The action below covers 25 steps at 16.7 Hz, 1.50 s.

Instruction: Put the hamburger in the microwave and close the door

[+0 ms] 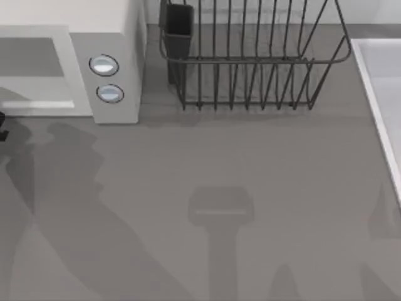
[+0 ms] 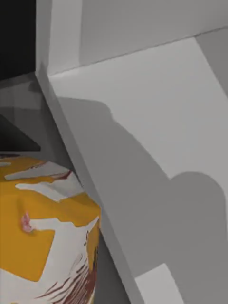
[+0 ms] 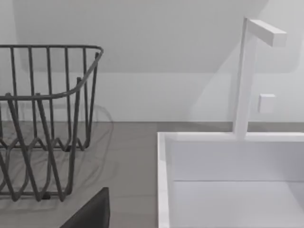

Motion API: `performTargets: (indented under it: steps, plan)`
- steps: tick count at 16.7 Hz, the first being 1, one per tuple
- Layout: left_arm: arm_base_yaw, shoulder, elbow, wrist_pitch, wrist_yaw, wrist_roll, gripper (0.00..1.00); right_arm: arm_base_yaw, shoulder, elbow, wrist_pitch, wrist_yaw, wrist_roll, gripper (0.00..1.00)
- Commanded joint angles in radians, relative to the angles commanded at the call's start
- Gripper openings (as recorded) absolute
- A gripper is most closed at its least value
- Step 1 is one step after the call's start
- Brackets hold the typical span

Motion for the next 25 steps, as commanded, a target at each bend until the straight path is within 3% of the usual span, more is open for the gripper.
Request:
performTargets:
  steps: [6,10,19,25]
  plan:
    - [-0.063,0.153,-0.055,0.566,0.065,-0.378,0.0,0.0,0.0,0.0,0.0,0.0,0.0,1.0]
    - [-0.091,0.215,-0.084,0.779,0.093,-0.545,0.0,0.0,0.0,0.0,0.0,0.0,0.0,1.0]
    - [-0.093,0.225,-0.079,0.822,0.101,-0.581,0.0,0.0,0.0,0.0,0.0,0.0,0.0,1.0]
    - [-0.07,0.319,0.146,0.717,0.133,-0.561,0.0,0.0,0.0,0.0,0.0,0.0,0.0,1.0]
